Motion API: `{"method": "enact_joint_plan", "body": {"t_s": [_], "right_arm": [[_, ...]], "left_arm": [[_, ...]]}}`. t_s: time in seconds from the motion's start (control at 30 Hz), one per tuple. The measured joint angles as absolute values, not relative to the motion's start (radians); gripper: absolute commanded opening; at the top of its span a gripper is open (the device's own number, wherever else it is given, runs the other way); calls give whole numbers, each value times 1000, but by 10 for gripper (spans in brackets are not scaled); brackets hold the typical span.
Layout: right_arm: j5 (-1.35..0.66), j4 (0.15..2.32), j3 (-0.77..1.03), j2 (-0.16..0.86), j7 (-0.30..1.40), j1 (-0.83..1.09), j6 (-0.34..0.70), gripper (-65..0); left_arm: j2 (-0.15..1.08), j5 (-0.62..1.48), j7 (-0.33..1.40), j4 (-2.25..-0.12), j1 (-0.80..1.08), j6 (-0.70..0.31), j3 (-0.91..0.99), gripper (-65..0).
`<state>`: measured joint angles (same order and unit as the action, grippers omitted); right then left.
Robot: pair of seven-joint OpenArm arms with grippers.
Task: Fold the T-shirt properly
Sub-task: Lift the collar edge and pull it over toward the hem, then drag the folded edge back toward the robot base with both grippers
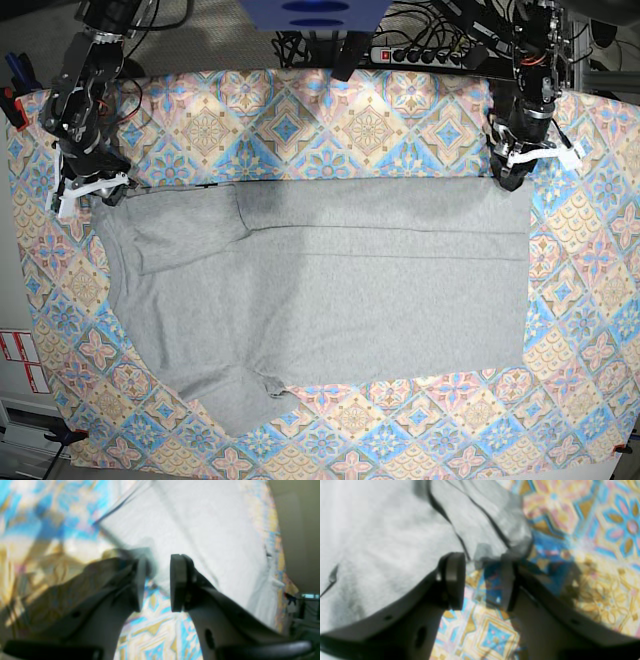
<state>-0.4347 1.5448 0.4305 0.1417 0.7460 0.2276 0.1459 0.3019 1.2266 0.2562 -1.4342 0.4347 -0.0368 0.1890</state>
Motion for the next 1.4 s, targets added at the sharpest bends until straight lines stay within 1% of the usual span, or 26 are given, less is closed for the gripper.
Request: {"method": "enact_joint_plan", "body": {"t_s": [0.13,0.23,0.4,0.47,0.57,0.67,1.0,1.07,1.1,1.17,1.2,1.3,1.4], "right_arm": [[-435,1545,430,142,751,219,147,-418],[-435,1545,431,141,806,221,146,-418],[-435,1545,431,139,812,216,146,-418],[-436,1545,430,139,812,216,147,-418],[-435,1545,435,122,813,216,146,-418],[-437,1545,433,114,816,216,148,-418],[-444,1545,433,114,813,216,150,-414],[-447,1545,434,115,828,221,147,-414],[-458,1544,435,115,851,220,146,-414],[-540,1533,435,115,879,217,146,-414],[-582,1526,441,114,886,215,146,-414],[-663,1488,495,112,884,208,149,-414],[-662,1437,520,120,884,214,141,-413]], "left_arm": [[302,1264,252,-1407,435,-30,187,-474],[302,1306,252,-1407,433,-34,187,-474],[302,1372,250,-1405,423,-26,187,-474],[302,1394,250,-1384,408,-26,187,-474],[302,1428,246,-1330,376,15,187,-474],[303,1466,242,-1301,363,4,185,-474],[302,1473,250,-1297,288,25,146,-483],[305,1472,300,-1297,272,24,148,-504],[305,1471,332,-1298,263,24,150,-533],[303,1471,354,-1298,249,22,150,-634],[302,1473,353,-1298,249,22,150,-650],[303,1470,356,-1298,253,24,150,-650],[305,1471,356,-1297,257,27,150,-650]]}}
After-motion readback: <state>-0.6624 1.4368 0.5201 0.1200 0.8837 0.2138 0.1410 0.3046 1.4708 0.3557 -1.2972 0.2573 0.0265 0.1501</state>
